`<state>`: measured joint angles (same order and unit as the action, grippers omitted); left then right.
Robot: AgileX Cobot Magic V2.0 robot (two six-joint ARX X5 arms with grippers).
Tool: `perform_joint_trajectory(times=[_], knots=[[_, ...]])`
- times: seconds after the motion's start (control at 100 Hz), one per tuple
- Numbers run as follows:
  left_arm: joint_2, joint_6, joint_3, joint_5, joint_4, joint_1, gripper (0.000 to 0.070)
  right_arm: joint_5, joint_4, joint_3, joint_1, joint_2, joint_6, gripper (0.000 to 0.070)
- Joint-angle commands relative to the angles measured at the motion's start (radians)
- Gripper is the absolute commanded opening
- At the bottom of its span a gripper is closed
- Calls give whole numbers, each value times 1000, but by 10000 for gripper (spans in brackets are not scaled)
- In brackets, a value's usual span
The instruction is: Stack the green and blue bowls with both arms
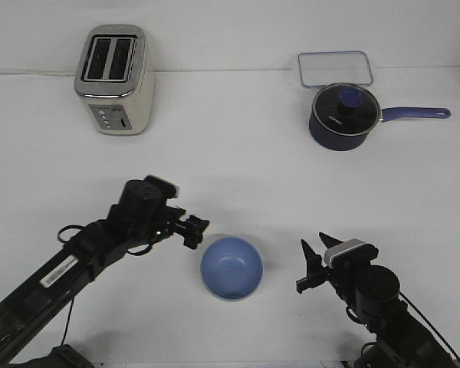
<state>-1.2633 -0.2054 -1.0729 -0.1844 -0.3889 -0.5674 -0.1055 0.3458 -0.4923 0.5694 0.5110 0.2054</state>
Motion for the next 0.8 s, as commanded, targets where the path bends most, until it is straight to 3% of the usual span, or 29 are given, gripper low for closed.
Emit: perform_joint_trajectory(times=[0.0,0.13,0.22,0.27,0.28,0.38,0.46,0.65,0.79], knots=[[58,63,-14,120,7,30,472,-14,-12,3,7,0,-13,295],[194,112,-14,278,-10,117,434,-34,-17,3,7,-5,-19,295],[279,142,-12,316,-46,185,189,-35,-17,3,7,-23,-19,290],[325,166,-5,316,-63,221,6,-35,-16,3,7,-38,-19,250],[334,171,-2,316,-65,229,0,-35,-16,3,7,-41,-19,236],[436,196,72,316,-40,295,13,-73,-9,3,7,-82,-20,0],[543,206,196,316,52,346,13,-115,1,3,7,-123,-23,1],[851,214,581,306,414,412,12,-165,-11,35,7,-229,-47,1],[989,174,682,307,432,415,12,-176,-49,42,7,-244,-60,1]])
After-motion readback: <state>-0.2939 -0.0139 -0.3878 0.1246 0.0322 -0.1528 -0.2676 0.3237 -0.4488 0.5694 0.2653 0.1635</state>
